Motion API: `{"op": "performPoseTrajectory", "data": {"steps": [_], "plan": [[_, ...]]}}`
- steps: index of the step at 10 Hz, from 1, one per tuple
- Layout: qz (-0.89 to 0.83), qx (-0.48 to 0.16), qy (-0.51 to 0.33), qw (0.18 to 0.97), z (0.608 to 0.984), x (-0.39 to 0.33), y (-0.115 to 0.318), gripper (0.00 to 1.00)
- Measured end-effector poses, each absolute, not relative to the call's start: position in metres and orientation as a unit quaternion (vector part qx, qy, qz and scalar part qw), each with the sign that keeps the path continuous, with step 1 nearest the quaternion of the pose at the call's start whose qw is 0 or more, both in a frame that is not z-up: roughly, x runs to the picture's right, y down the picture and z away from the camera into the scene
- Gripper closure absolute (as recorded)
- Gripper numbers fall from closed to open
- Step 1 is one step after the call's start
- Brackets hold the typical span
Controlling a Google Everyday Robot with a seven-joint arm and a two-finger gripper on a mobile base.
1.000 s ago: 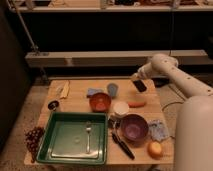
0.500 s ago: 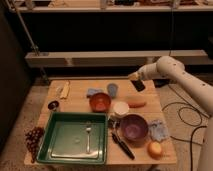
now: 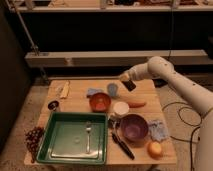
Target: Place eraser in plastic cup
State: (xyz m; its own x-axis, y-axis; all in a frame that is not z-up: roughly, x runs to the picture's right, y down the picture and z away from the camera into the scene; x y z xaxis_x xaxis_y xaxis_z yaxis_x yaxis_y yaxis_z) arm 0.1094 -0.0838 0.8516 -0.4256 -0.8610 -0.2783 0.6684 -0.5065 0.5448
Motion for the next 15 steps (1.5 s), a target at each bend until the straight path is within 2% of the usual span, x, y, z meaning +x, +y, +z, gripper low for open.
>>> {"op": "performPoseTrajectory", "data": {"steps": [4, 6, 9, 15], "plan": [[-0.819, 0.322, -0.194, 0.433, 0.860, 0.078, -0.111, 1.00], [-0.833, 0.297, -0.205, 0.418, 0.866, 0.065, -0.115, 1.00], [-0.848, 0.246, -0.227, 0.410, 0.895, 0.065, -0.094, 1.00], [-0.859, 0.206, -0.249, 0.398, 0.913, 0.065, -0.080, 1.00]]}}
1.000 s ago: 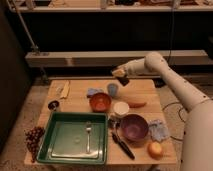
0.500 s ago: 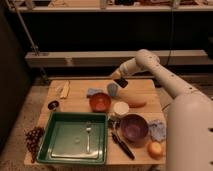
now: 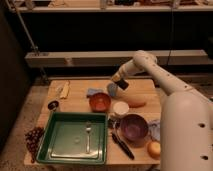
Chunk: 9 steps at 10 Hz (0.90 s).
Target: Place eraser in plastic cup
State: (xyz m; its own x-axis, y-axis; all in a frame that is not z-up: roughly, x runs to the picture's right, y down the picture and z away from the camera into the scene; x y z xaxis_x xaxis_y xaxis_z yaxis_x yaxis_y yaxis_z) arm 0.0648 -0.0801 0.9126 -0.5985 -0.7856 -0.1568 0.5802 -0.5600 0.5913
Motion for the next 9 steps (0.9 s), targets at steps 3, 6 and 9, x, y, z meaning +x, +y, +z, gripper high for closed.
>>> {"op": "performPoseTrajectory", "data": {"steps": [3, 6, 9], "plan": [[-0.860, 0.194, -0.267, 0.389, 0.914, 0.064, -0.074, 1.00], [-0.858, 0.196, -0.285, 0.379, 0.919, 0.049, -0.068, 1.00], [-0.859, 0.197, -0.299, 0.365, 0.923, 0.029, -0.067, 1.00]]}}
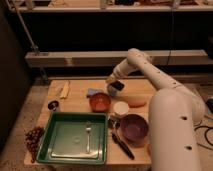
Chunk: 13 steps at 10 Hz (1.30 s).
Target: Place eraser in plastic cup
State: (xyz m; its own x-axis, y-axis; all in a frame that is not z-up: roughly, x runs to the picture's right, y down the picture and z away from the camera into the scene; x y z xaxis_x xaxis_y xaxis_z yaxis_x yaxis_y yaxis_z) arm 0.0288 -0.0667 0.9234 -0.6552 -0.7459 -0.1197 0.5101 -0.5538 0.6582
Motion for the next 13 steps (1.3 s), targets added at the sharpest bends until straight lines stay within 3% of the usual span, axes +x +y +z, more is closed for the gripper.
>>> {"op": "performPoseTrajectory", "data": {"steps": [2, 8, 10, 13], "plan": [[-0.860, 0.184, -0.310, 0.362, 0.928, 0.029, -0.065, 0.89], [-0.852, 0.165, -0.336, 0.367, 0.937, 0.031, -0.059, 0.28], [-0.849, 0.171, -0.342, 0.366, 0.937, 0.030, -0.059, 0.20], [-0.845, 0.176, -0.350, 0.364, 0.936, 0.030, -0.058, 0.20]]}}
